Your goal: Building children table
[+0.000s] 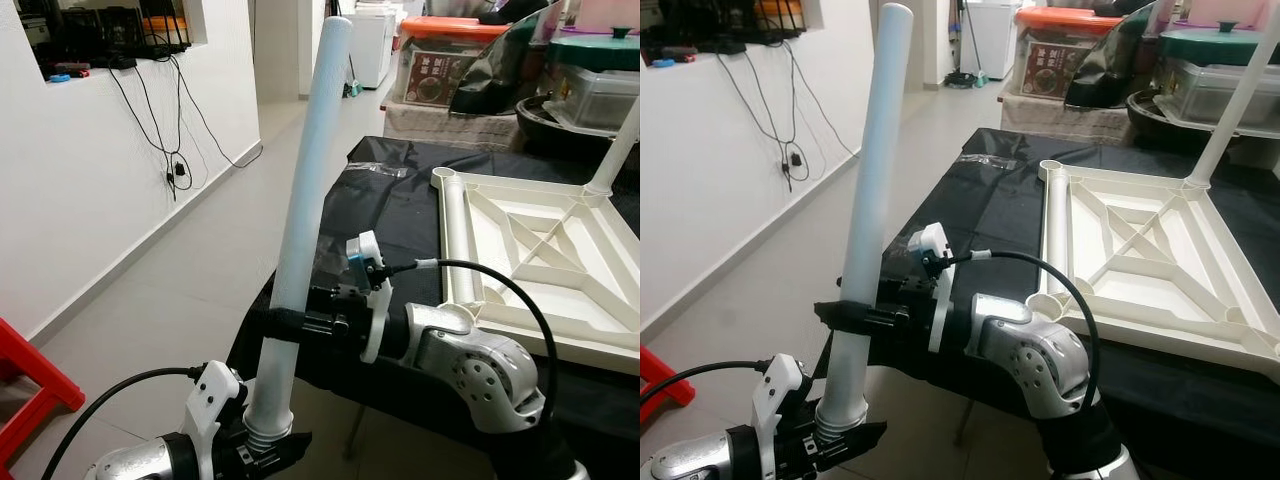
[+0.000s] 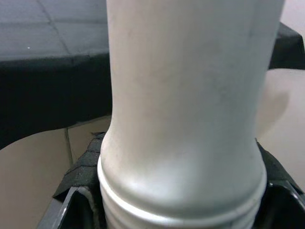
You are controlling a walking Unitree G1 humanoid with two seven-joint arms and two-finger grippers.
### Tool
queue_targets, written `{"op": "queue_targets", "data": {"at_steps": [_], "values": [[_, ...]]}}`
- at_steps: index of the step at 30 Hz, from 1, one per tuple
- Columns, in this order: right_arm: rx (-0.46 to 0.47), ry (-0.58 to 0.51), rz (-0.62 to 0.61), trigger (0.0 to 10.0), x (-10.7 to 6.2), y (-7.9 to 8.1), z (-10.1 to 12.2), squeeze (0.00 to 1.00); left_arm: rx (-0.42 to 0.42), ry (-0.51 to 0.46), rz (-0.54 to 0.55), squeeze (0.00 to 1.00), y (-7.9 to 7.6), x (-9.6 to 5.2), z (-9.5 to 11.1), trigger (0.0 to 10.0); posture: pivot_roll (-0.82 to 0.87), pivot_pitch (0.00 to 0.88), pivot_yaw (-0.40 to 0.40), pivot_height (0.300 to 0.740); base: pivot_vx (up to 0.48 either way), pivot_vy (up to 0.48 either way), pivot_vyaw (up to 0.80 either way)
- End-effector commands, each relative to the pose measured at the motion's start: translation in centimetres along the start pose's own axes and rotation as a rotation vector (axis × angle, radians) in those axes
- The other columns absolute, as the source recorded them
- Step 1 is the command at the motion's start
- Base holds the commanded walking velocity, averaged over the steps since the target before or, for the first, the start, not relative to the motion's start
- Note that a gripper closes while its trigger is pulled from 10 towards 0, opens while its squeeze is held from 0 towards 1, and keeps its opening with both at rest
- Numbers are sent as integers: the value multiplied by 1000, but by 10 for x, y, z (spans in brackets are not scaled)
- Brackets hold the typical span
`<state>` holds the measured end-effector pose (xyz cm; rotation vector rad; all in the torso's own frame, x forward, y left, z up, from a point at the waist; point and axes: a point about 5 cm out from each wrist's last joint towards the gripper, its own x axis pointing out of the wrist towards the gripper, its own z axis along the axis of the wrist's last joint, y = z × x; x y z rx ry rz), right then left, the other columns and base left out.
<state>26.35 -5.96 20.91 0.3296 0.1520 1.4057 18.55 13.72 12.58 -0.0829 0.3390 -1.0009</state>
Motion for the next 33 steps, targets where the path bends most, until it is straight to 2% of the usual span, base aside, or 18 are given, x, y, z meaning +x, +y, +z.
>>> {"op": "queue_targets", "data": {"at_steps": [1,9,18,27,28,30,31,33], "values": [[7,5,37,10000,2,6,-1,0,6,21,-14,0,1,0,-2,10000,177,9,-19,740,0,0,0],[22,-3,41,10000,6,7,-2,0,15,28,-25,0,3,2,-2,10000,174,11,-16,740,0,0,0],[29,-16,46,10000,9,8,3,0,-12,30,-70,0,-4,6,-4,10000,170,19,-12,740,0,0,0],[32,-21,55,10000,12,11,3,0,-18,28,-81,0,-5,7,-3,10000,173,22,-14,740,0,0,0],[34,-22,58,1804,12,12,2,0,-20,29,-82,0,-5,7,-4,10000,172,24,-13,740,0,0,0],[34,-22,58,1804,12,12,2,0,-20,29,-82,0,-5,7,-4,10000,172,24,-13,740,0,0,0],[35,-22,59,0,12,12,2,0,-22,29,-83,0,-5,7,-4,10000,172,24,-14,740,0,0,0],[37,-23,60,0,12,12,2,0,-23,30,-83,0,-4,7,-4,10000,172,23,-13,740,0,0,0]]}}
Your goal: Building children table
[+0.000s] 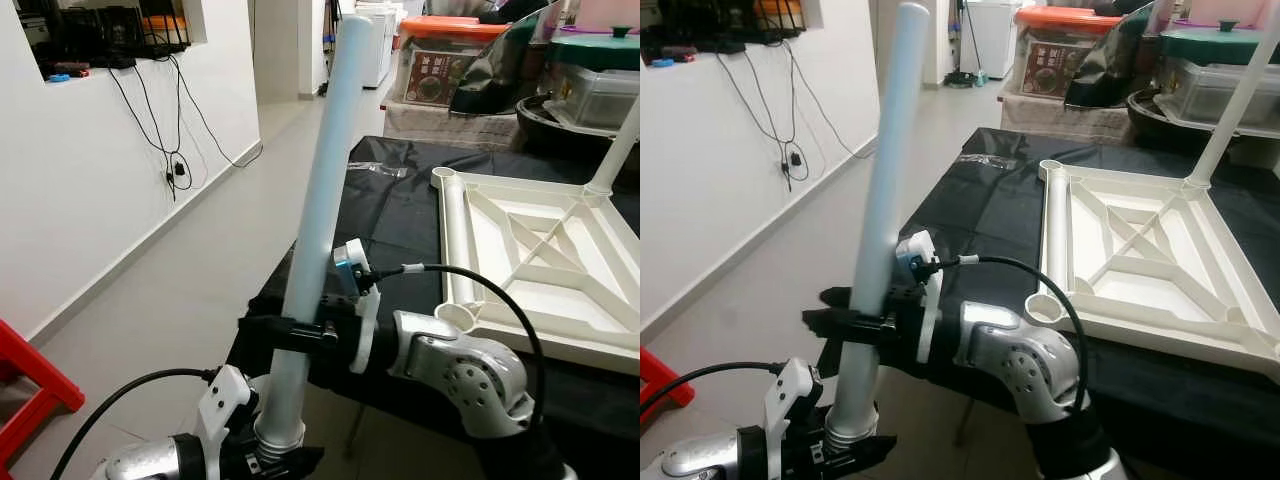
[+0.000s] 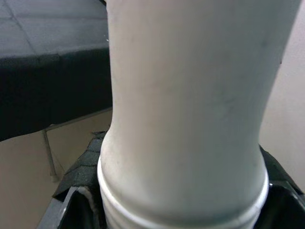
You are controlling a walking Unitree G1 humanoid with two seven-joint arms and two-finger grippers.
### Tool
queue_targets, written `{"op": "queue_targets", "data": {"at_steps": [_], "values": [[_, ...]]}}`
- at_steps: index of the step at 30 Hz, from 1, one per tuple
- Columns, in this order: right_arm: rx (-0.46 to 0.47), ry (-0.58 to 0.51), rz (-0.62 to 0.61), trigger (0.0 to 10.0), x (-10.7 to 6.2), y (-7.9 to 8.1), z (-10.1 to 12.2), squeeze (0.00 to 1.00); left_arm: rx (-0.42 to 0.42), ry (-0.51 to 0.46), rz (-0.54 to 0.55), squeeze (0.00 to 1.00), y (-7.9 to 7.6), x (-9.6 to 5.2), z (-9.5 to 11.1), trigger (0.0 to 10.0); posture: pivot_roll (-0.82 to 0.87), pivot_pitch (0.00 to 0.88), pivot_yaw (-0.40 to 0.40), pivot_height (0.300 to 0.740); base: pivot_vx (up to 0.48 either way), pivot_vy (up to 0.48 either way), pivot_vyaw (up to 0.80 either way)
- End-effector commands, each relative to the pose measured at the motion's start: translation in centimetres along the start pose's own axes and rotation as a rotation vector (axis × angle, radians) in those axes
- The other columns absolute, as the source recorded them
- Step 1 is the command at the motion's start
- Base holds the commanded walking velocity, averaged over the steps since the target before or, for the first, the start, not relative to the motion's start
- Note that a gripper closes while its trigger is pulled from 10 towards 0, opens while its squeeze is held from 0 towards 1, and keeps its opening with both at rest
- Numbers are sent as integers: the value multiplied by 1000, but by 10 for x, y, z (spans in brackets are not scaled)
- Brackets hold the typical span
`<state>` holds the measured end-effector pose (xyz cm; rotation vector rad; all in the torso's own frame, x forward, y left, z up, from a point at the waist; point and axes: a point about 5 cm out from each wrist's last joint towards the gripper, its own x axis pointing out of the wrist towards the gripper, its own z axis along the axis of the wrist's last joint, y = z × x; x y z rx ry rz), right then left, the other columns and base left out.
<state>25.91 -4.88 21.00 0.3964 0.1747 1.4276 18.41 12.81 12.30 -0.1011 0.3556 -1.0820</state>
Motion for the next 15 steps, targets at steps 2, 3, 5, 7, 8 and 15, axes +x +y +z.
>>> {"op": "queue_targets", "data": {"at_steps": [2,3,5,7,8,15], "values": [[-22,-2,34,0,2,7,3,0,-14,17,2,0,1,-1,-2,10000,171,23,-11,740,0,0,0],[-21,-1,34,0,2,6,3,0,-15,18,6,0,2,-2,-2,10000,171,21,-12,740,0,0,0],[-21,-1,33,0,2,6,3,0,-18,19,10,0,3,-2,-2,10000,172,22,-11,740,0,0,0],[-20,-2,33,0,2,6,4,0,-23,22,19,0,5,-1,-2,10000,172,19,-11,740,0,0,0],[-20,-2,33,0,2,6,4,0,-23,22,19,0,5,-1,-2,10000,172,19,-11,740,0,0,0],[-25,-15,20,0,-2,3,8,0,-36,-33,100,1000,11,1,5,10000,175,14,-11,740,0,0,0]]}}
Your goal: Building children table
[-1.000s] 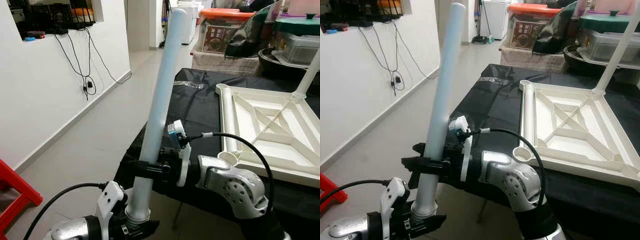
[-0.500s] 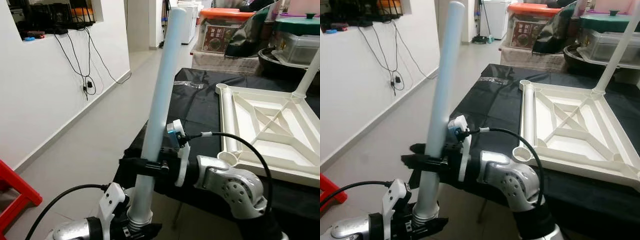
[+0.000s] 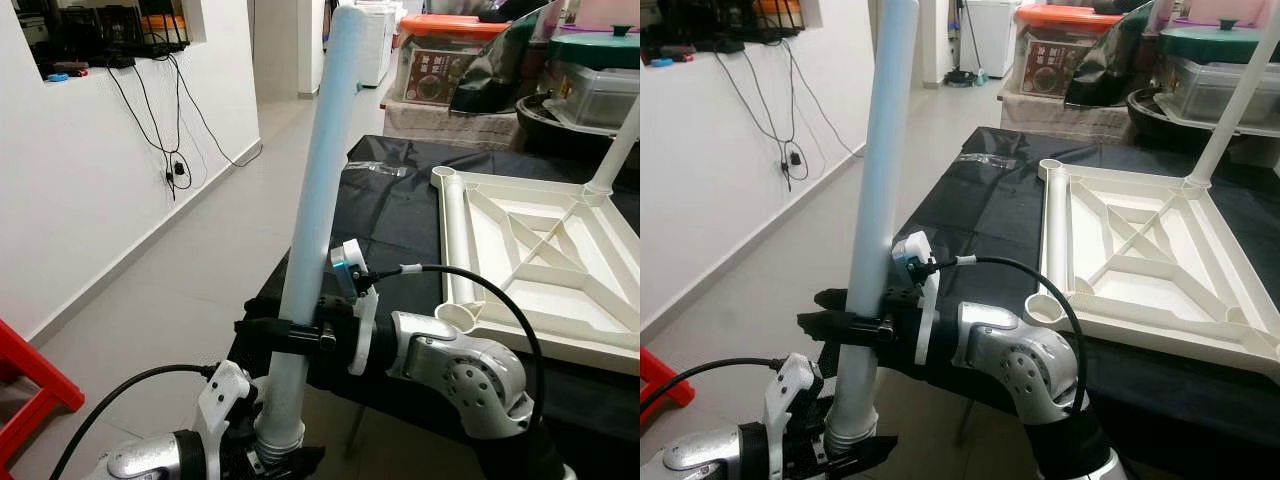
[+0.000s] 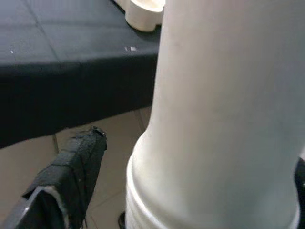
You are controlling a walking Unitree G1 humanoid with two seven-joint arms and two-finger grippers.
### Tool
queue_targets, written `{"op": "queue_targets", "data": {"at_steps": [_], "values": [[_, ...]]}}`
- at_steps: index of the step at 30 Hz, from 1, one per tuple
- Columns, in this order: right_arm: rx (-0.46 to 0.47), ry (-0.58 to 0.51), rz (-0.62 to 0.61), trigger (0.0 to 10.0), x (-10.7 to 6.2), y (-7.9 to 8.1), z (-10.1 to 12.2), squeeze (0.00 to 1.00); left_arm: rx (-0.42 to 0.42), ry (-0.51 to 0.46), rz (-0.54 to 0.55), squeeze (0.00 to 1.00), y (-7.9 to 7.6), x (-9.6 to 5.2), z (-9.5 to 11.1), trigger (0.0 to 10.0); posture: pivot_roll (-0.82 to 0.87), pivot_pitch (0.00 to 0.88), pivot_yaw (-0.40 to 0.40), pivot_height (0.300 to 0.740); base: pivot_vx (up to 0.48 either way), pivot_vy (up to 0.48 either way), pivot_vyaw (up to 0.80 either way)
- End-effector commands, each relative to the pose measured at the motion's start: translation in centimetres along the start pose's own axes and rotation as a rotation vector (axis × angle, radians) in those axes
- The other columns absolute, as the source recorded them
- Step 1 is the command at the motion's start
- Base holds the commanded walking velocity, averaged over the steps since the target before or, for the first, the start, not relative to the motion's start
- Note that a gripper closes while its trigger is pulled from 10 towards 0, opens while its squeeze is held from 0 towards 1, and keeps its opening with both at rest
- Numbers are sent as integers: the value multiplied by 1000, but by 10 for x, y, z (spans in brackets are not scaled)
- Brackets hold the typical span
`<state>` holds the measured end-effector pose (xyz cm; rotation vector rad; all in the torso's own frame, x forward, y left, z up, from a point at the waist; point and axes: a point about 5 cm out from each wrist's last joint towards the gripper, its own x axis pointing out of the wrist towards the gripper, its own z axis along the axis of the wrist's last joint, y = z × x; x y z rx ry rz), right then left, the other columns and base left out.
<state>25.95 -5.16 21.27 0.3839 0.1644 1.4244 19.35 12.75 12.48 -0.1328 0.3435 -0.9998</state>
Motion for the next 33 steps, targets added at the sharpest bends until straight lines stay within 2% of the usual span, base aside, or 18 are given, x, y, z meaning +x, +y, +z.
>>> {"op": "queue_targets", "data": {"at_steps": [1,5,6,8,9,11,12,13,15,16,17,20,21,22,25,33], "values": [[-16,-18,16,0,-1,1,6,0,-4,-10,34,1000,4,-2,1,10000,175,13,-12,740,0,0,0],[-32,-29,-13,0,-5,-4,11,0,6,-15,68,1000,6,-2,2,10000,178,9,-15,740,0,0,0],[-54,-46,-59,0,-11,-11,17,0,22,-31,117,996,10,-2,3,10000,176,0,-17,740,0,0,0],[-54,-46,-59,0,-11,-11,17,0,22,-31,117,996,10,-2,3,10000,176,0,-17,740,0,0,0],[-84,-71,-130,0,-19,-21,24,0,27,-56,170,0,13,-1,4,10000,175,0,-20,740,0,0,0],[-84,-71,-130,0,-19,-21,24,0,27,-56,170,0,13,-1,4,10000,175,0,-20,740,0,0,0],[-120,-117,-235,0,-29,-33,34,0,27,-96,246,0,17,0,6,10000,173,0,-21,740,0,0,0],[-120,-117,-235,0,-29,-33,34,0,27,-96,246,0,17,0,6,10000,173,0,-21,740,0,0,0],[-187,-231,-470,0,-48,-56,50,0,4,-207,430,0,25,5,12,10000,173,0,-29,740,0,0,0],[-187,-231,-470,0,-48,-56,50,0,4,-207,430,0,25,5,12,10000,173,0,-29,740,0,0,0],[-213,-271,-557,0,-54,-62,55,0,-16,-252,500,0,28,6,14,10000,175,0,-31,740,0,0,0],[-228,-294,-610,0,-57,-65,57,0,-29,-278,545,0,29,7,15,10000,175,0,-31,740,0,0,0],[-241,-307,-651,6824,-57,-67,57,0,-63,-300,598,0,34,5,14,10000,173,0,-35,740,0,-450,0],[-245,-314,-673,10000,-56,-68,57,0,-82,-307,633,0,37,4,12,10000,174,0,-37,740,0,-458,0],[-248,-320,-693,10000,-53,-69,55,0,-114,-314,673,0,43,0,9,10000,177,0,-40,740,0,-445,0],[-254,-325,-684,10000,-48,-71,54,0,-132,-318,709,0,49,-3,8,10000,174,0,-43,740,0,-440,0]]}}
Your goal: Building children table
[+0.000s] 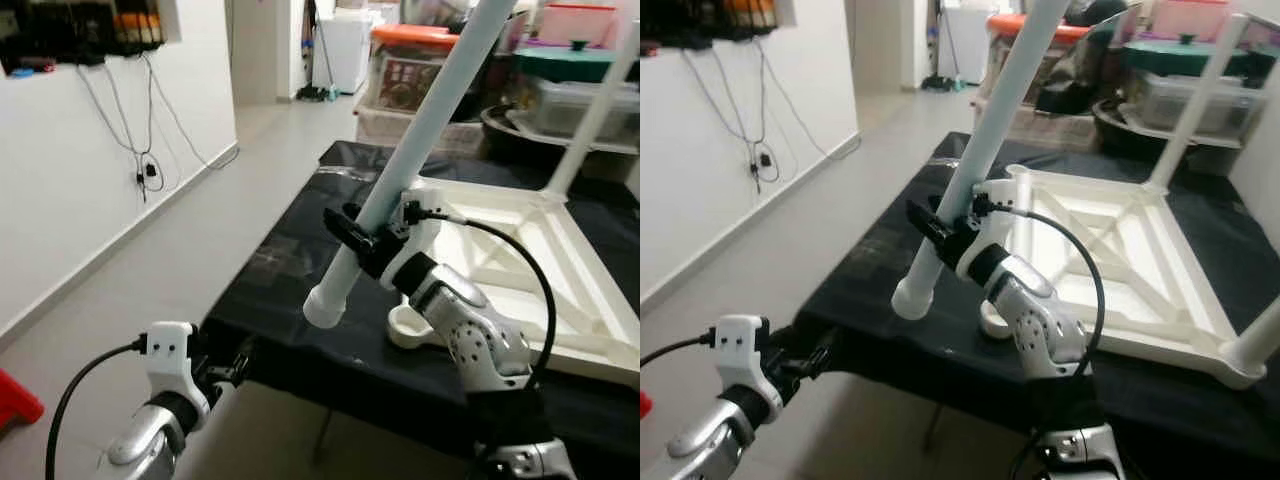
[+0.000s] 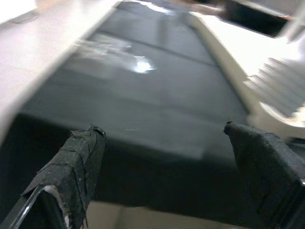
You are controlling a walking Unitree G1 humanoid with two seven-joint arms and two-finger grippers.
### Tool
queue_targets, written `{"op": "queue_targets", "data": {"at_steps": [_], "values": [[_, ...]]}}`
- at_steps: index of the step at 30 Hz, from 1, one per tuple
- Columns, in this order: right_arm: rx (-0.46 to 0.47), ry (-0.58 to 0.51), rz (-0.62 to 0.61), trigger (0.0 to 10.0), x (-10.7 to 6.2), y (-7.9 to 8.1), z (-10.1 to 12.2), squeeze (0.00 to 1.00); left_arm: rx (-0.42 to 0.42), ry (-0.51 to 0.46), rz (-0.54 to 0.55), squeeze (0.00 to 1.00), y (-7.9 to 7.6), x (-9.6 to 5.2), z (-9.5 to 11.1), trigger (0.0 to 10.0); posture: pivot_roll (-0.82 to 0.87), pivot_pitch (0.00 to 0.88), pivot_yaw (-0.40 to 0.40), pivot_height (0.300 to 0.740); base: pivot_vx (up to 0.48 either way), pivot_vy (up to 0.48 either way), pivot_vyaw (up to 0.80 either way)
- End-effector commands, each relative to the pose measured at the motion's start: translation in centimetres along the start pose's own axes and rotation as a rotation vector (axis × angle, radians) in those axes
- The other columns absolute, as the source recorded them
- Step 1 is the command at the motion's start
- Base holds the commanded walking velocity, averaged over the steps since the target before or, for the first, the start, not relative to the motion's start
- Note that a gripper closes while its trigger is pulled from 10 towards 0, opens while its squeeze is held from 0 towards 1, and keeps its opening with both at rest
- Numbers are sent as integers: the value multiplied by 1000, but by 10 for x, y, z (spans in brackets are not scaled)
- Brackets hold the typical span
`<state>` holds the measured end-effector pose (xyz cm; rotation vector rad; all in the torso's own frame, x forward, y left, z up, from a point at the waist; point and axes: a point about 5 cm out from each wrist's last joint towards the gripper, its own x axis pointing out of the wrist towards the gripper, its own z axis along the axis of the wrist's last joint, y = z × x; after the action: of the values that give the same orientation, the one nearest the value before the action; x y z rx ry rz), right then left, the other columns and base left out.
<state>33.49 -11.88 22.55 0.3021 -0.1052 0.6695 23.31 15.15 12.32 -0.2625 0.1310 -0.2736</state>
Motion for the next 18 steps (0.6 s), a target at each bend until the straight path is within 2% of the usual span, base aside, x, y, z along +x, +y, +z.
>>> {"op": "queue_targets", "data": {"at_steps": [1,4,11,18], "values": [[-10,-32,20,10000,5,4,5,0,-4,6,28,0,6,-1,-2,10000,174,0,-43,740,0,-435,0],[-12,-38,24,10000,6,4,6,0,-21,6,17,0,3,0,-3,10000,173,0,-44,740,82,-425,0],[-24,-57,12,10000,9,3,7,0,-63,1,31,0,-3,2,-6,10000,171,0,-45,740,0,0,0],[-43,-97,-16,10000,13,1,14,0,-49,-7,-6,0,-16,3,-6,10000,170,0,-48,740,0,0,0]]}}
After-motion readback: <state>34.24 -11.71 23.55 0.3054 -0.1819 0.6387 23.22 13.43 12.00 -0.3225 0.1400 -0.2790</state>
